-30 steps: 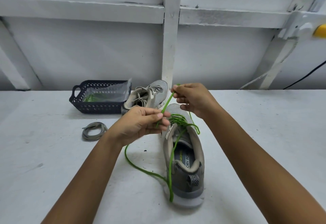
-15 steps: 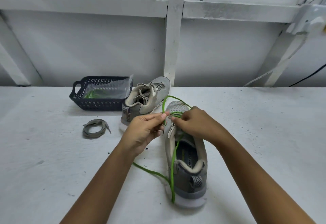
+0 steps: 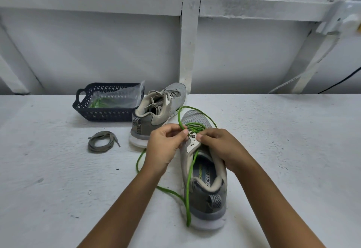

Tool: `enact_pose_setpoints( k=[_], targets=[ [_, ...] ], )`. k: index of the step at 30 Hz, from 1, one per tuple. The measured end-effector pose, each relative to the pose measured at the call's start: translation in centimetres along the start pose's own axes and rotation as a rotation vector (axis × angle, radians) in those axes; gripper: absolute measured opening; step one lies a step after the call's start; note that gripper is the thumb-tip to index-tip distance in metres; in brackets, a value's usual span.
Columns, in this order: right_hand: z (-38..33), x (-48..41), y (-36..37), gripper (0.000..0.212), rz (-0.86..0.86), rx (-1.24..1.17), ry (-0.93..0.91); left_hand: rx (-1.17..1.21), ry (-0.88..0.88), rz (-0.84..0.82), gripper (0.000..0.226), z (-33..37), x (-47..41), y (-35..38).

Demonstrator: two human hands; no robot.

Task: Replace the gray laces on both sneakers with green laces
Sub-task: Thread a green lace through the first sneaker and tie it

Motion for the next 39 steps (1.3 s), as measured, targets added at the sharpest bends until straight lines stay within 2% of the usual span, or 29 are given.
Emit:
enact_pose_setpoints(
  k=[5, 21, 25, 29, 31, 35, 37, 39],
  targets=[
    [0.2, 0.0, 0.0, 0.024, 0.009, -0.024, -0.014, -0.049, 0.086, -0.005, 0.016, 0.3, 0.2, 0.2],
    [0.4, 0.2, 0.1, 0.019, 0.009, -0.062, 0.015, -0.144, 0.164, -0.013, 0.024, 0.4, -0.1, 0.7],
    [0.4, 0.2, 0.1, 0.020, 0.009, -0.041, 0.008, -0.253, 0.216, -0.013, 0.012, 0.6, -0.2, 0.8],
    [0.1, 0.4, 0.0, 0.030, 0.032, 0.013, -0.011, -0.334, 0.229, -0.034, 0.012, 1.0, -0.4, 1.1],
    [-0.3, 0.6, 0.0, 0.037, 0.038, 0.034, -0.029, -0.428, 0.289, -0.030, 0.011, 1.6, -0.3, 1.2],
    [-1.1, 1.0, -0.2, 0.037, 0.028, 0.161, -0.110, -0.570, 0.346, -0.135, 0.024, 1.8, 0.5, 1.7],
    [-1.6, 1.2, -0.1, 0.030, 0.018, 0.232, -0.172, -0.579, 0.334, -0.196, 0.029, 1.6, 1.1, 1.8],
    [-2.0, 1.3, -0.1, 0.019, 0.033, 0.277, -0.222, -0.602, 0.317, -0.243, 0.043, 1.1, 1.9, 2.0]
  ],
)
Point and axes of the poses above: each hand's wrist, its own x-axis away from the middle knuckle, its own y-axis out of the palm, z = x × y, the point moved 7 cm from there along -x, towards the middle knuckle, and after that the axes turned 10 degrees about z, right-handed, at the moved point
